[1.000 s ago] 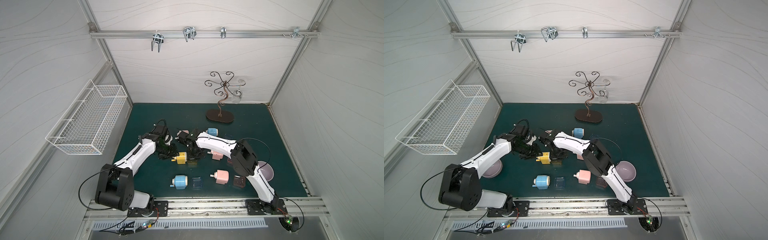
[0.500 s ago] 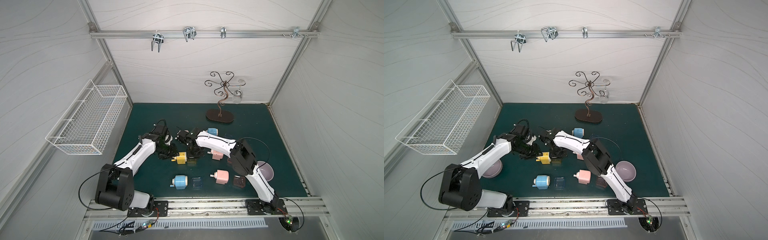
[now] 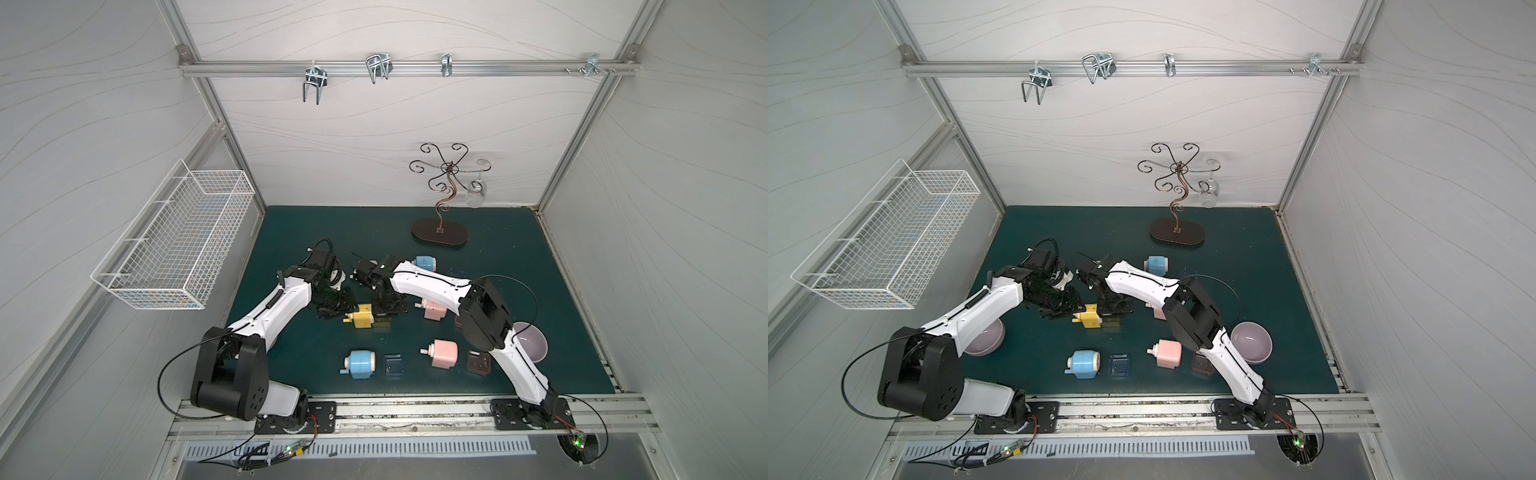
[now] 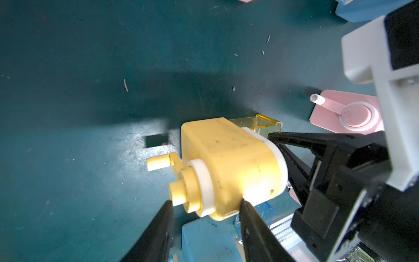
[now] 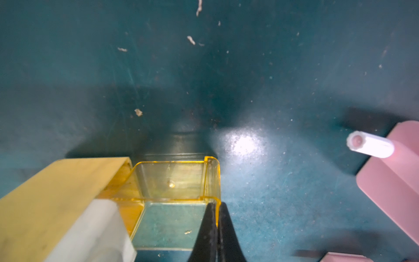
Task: Put the tray back into the pencil sharpener
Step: Close the container of the pencil sharpener.
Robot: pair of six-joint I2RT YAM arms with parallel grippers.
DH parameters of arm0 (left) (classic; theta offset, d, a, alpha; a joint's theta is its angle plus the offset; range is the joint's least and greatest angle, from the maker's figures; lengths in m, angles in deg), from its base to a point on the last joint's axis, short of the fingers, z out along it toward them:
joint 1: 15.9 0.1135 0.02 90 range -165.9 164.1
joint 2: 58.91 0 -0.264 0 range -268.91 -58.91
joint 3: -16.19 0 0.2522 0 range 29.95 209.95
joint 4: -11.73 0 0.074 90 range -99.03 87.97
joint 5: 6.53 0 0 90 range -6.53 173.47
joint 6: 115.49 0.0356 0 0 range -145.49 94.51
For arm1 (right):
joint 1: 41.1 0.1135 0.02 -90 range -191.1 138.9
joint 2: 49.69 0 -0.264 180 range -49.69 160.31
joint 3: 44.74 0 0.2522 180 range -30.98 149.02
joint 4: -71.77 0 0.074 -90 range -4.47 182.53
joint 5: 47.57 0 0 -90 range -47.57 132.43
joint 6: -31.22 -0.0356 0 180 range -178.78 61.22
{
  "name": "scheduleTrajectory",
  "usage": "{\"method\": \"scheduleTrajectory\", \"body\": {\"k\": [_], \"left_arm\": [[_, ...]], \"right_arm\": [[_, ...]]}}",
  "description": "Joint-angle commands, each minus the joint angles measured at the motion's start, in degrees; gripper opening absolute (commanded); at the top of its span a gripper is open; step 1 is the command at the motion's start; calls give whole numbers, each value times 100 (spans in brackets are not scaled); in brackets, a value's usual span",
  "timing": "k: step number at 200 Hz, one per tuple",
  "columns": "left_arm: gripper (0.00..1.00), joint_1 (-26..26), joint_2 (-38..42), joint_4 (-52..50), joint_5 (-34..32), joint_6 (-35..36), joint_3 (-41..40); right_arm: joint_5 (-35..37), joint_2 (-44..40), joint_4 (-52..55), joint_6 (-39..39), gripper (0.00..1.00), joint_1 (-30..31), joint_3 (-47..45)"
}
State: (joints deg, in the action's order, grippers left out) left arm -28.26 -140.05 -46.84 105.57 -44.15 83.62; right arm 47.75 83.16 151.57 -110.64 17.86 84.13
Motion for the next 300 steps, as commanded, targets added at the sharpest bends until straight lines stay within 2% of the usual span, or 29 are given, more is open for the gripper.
{"method": "scheduleTrajectory", "body": {"k": [1,300], "left_arm": [[50,-21,-245,-97,-156,96,-50],[50,-21,-279,-117,-165,91,-59]], "right_arm": [[-74,96,32,98,0,2,82],[-470,-390,-655,39,0,28,-252]]}}
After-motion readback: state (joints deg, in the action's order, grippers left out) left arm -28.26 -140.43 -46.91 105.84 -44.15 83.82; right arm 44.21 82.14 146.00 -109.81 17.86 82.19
